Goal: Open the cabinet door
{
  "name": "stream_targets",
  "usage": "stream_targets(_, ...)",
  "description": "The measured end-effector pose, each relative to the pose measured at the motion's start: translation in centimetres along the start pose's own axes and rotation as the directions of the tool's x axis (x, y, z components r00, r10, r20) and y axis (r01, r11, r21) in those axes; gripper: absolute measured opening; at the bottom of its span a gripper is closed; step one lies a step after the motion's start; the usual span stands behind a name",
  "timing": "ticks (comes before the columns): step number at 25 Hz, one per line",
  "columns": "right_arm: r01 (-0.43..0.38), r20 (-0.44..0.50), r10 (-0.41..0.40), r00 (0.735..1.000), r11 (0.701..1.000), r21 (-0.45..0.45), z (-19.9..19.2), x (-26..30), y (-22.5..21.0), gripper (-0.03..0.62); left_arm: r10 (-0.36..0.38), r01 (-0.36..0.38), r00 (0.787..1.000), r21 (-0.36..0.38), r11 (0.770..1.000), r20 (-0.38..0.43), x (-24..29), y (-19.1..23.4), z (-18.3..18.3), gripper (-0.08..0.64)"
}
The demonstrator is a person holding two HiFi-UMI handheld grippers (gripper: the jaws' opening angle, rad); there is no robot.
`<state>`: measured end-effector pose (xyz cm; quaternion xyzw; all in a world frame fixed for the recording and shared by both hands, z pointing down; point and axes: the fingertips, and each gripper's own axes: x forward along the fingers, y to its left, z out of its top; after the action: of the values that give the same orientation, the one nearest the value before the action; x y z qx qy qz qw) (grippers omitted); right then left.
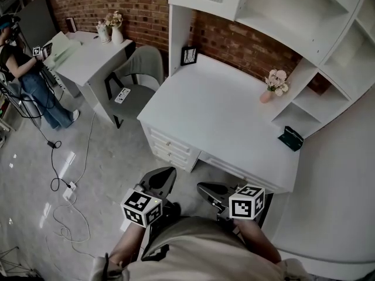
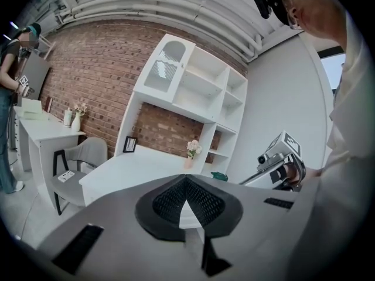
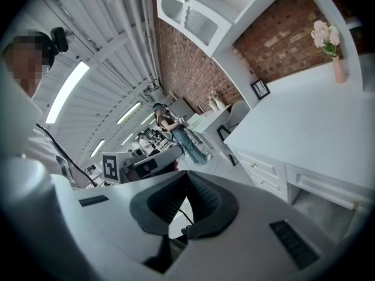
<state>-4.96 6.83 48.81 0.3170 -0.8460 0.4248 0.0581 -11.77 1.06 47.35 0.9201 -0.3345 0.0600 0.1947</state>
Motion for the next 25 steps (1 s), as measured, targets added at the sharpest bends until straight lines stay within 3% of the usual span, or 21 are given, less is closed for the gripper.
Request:
stream_targets(12,-0.006,0.001,0.006,1.000,1.000,-0.004,0.2,4.6,1.8,0.023,-0.043,0.043,0.999,0.026,0.999,0.003,-1.9,2.9,1.2,0.015)
stream_targets(25,-0.044,-0.066,0.042,0.997,0.999,-0.030,0.4,6.5,1.6,0.023,0.003,-0.003,1.000,-0.011,1.000,-0.023,-2.2,4.6,0.4,0.015)
